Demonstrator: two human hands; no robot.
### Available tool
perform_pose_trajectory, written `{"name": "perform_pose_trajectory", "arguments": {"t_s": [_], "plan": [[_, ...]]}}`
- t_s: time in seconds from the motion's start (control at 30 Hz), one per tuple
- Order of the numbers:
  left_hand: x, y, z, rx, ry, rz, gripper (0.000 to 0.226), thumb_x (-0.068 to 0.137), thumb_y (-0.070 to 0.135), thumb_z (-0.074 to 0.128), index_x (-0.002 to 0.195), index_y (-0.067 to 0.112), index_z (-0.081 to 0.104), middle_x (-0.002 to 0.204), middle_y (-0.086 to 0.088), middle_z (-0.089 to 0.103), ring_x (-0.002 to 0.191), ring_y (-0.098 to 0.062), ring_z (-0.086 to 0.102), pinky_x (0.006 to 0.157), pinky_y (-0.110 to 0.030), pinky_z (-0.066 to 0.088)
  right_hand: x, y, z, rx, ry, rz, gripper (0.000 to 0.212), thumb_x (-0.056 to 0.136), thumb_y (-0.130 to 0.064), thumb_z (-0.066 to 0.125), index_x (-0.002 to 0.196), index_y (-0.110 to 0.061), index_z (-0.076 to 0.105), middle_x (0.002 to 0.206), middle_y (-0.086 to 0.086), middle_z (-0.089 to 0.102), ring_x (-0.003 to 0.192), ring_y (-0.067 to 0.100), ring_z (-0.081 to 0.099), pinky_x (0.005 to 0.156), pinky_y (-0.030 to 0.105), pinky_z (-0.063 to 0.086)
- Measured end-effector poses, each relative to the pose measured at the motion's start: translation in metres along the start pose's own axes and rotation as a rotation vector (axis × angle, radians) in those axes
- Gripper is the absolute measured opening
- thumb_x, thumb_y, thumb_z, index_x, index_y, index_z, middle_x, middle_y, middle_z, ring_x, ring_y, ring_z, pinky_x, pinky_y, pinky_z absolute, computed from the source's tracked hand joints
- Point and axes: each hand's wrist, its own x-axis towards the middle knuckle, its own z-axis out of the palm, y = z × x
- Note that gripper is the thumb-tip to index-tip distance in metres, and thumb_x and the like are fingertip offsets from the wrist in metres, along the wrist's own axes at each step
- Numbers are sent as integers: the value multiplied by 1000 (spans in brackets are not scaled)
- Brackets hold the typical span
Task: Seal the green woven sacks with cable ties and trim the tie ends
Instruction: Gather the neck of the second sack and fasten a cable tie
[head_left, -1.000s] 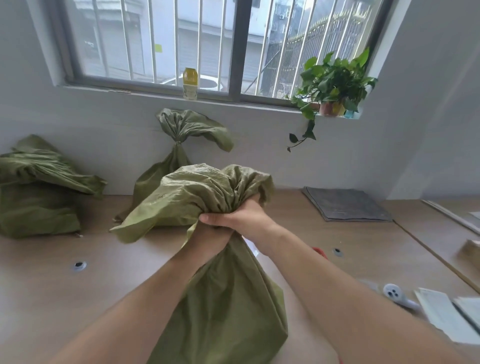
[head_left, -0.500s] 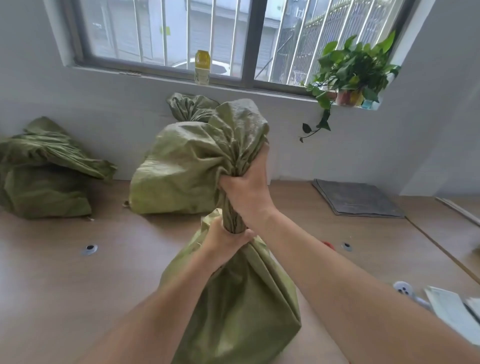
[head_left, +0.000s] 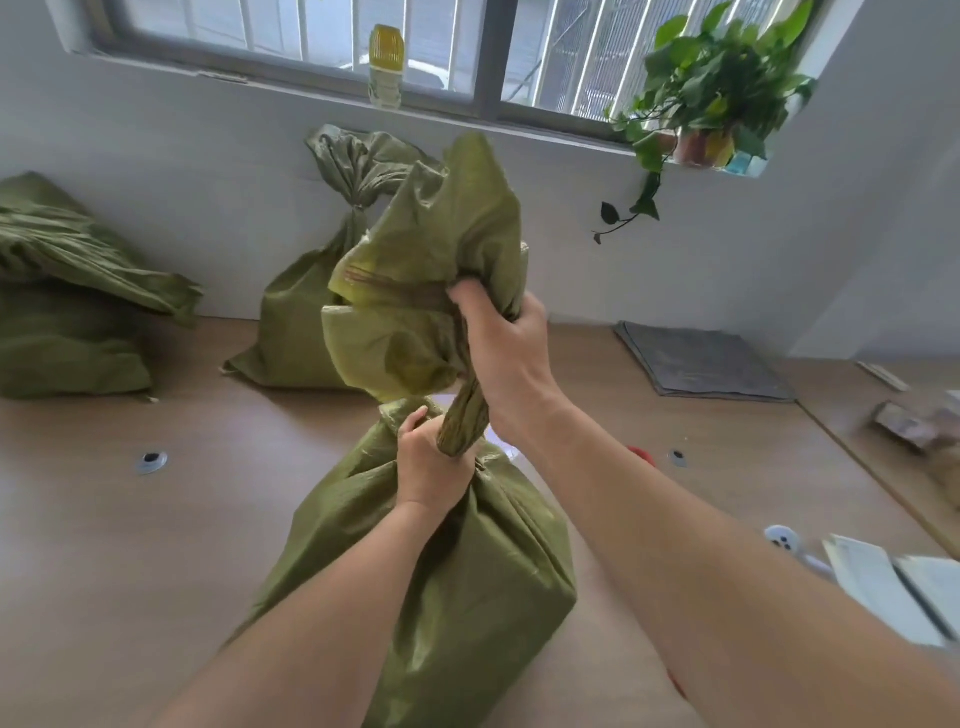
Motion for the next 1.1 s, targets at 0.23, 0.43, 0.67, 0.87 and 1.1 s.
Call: {"name": "perform_pose_trajectory", "arguments": {"t_s": [0.23,0.43,0.67,0.87,1.1], "plan": [[-12,5,20,164,-30,-14,41,68,16,56,47,28,23,41,0,49,51,-27,44,88,-31,36,12,10,-38,85,173,131,23,90,-25,67,71,-13,61,72,7,58,71,21,60,64,36,55],[-23,11,32,297,-36,29,33,62,15,54,48,27,27,43,5,43,50,-23,39,77,-28,25,14,23,-73,200,213,205,20,94,-23,64,76,-13,64,71,0,64,73,19,65,65,34,57],[-30,24,35,436,-120,-46,19,69,29,49,52,28,41,60,-6,57,75,-28,43,94,-34,29,6,29,-118,159,68,293,15,99,-41,63,96,-27,57,96,-7,68,95,11,67,80,30,55],[-39,38,38,534,-196,-14,19,72,35,45,54,31,42,60,1,53,81,-25,49,104,-41,28,-14,50,-152,89,97,277,70,92,-54,70,148,-26,38,130,-7,64,117,6,60,94,25,48],[-53,65,60,707,-273,29,27,80,37,49,57,25,47,57,9,53,76,-23,54,102,-44,24,-44,82,-177,26,286,365,92,69,-82,61,142,-28,46,138,-4,62,131,19,57,116,51,42]]}}
